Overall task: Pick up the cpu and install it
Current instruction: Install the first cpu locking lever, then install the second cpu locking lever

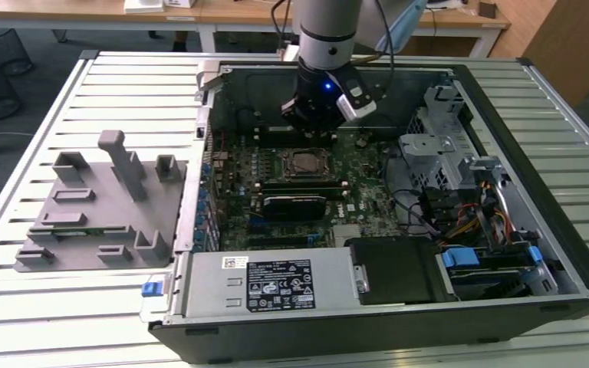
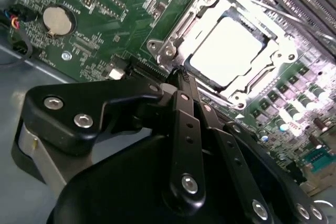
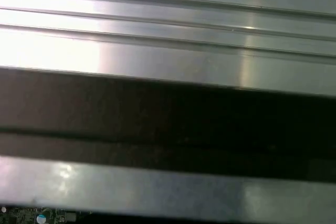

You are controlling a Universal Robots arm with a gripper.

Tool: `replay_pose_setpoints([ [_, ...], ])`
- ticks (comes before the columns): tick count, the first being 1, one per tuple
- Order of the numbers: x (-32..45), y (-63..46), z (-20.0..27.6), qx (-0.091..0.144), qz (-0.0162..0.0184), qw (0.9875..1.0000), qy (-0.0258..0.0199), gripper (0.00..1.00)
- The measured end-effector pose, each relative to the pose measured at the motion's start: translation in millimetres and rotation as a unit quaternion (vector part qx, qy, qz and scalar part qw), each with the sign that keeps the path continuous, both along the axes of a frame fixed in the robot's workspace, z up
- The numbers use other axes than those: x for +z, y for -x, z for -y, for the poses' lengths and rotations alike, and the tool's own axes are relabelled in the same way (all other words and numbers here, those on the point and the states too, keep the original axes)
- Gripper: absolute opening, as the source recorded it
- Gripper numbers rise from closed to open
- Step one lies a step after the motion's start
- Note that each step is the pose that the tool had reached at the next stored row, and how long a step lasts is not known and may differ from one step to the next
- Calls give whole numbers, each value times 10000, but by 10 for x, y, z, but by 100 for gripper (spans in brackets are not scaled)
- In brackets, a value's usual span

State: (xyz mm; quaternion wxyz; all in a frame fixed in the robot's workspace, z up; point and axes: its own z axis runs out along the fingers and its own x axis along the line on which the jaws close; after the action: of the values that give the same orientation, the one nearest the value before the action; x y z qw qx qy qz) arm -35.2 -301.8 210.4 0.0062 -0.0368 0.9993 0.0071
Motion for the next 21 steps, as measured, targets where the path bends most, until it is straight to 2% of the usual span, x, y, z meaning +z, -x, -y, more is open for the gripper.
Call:
replay_pose_setpoints([
  [21,0,-5,145,0,0,10000,0,11],
])
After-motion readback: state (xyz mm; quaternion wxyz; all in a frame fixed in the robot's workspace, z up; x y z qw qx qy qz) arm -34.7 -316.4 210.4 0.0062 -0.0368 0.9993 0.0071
